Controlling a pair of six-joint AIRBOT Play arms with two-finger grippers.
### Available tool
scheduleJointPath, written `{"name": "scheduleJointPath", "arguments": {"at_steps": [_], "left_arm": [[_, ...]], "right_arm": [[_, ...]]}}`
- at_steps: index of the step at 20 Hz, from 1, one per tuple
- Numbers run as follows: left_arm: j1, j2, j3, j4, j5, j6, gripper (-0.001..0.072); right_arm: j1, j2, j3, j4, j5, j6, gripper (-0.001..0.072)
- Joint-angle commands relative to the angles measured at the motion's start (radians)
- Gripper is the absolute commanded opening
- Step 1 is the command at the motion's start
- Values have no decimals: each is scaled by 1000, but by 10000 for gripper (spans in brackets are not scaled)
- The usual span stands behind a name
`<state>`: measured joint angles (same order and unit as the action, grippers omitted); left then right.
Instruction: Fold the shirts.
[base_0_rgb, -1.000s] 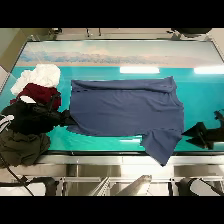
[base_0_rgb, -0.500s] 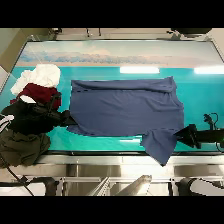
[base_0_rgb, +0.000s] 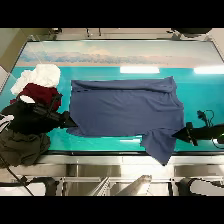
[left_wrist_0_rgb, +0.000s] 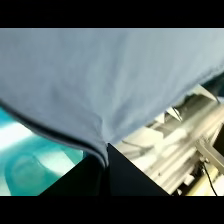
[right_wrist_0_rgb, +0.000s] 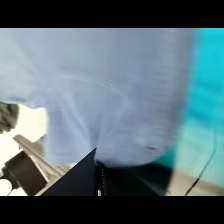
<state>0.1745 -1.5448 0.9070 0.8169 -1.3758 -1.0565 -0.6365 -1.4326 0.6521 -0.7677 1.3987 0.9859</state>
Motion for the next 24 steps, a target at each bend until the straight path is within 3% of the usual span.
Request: {"name": "scheduleJointPath", "arguments": {"at_steps": [1, 4, 8, 12, 17, 24], "left_arm": [[34, 7, 1, -2, -77, 1, 13], [103, 39, 2, -37, -157, 2, 14], [182, 56, 23, -214, -142, 19, 14], [160, -30, 214, -319, -102, 0, 14], [65, -244, 559, -328, -5, -67, 14], [27, -538, 875, -232, 37, -132, 10]], "right_arm": [[-16, -1, 73, 34, 84, 23, 15], [-10, -1, 135, 158, 134, 34, 16], [37, -32, 243, 364, 128, 35, 16], [117, -151, 438, 521, 106, 62, 16], [200, -389, 698, 634, -5, 91, 17], [227, -670, 915, 641, -103, 83, 24]]}}
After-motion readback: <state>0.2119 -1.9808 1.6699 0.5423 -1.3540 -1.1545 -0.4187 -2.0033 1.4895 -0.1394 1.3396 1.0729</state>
